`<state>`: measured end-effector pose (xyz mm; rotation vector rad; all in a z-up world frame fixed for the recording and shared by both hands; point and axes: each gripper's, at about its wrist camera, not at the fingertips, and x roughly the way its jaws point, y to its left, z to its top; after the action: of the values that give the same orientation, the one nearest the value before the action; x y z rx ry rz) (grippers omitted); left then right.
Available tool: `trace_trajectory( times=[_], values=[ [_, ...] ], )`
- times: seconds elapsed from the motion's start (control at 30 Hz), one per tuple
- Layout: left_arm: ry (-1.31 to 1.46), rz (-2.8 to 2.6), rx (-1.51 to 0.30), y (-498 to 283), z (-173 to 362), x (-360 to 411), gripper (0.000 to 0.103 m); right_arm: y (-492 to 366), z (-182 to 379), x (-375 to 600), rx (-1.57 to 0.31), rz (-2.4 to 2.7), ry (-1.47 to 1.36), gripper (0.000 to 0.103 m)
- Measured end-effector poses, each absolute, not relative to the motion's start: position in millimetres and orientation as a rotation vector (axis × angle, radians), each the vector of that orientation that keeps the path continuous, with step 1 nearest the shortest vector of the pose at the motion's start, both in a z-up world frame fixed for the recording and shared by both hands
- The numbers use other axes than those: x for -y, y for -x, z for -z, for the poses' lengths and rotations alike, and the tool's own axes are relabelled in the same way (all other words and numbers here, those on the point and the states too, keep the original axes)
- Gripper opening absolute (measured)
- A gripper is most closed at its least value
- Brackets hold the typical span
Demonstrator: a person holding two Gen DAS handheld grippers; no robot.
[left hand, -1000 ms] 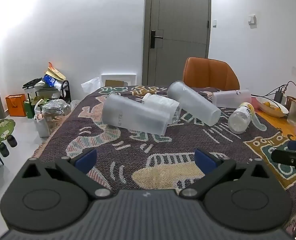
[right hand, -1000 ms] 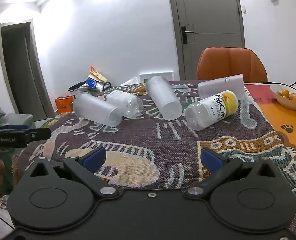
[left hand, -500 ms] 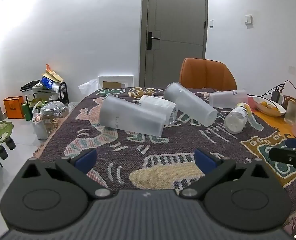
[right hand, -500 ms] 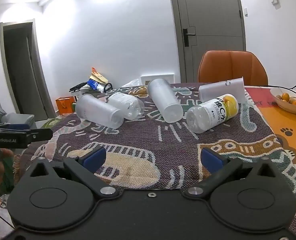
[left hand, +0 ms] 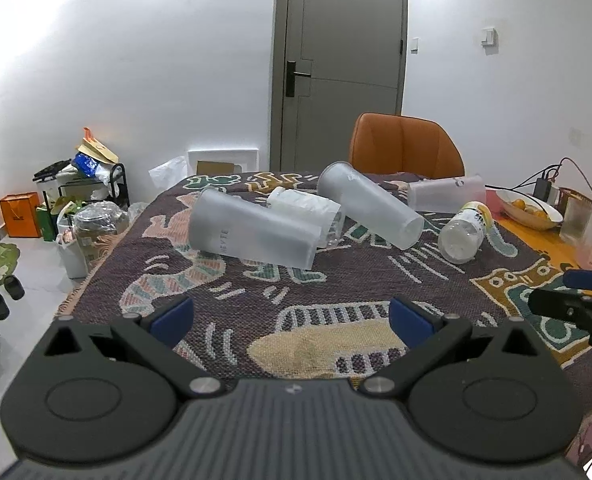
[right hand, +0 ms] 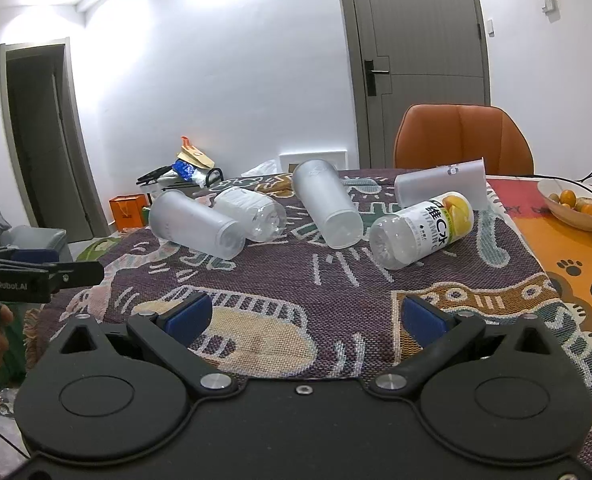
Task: Flip cup upright
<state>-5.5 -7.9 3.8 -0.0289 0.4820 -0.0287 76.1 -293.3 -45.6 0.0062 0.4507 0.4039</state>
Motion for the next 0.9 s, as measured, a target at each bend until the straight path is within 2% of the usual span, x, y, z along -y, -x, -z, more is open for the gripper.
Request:
trace_trajectory(
  times=[0.9],
  values=[
    [0.053,0.028,-0.472,7.3,-5.7,6.3,0.103,-75.0,47.9,293.0,-0.441,-0.391,0.008,0.103]
  ],
)
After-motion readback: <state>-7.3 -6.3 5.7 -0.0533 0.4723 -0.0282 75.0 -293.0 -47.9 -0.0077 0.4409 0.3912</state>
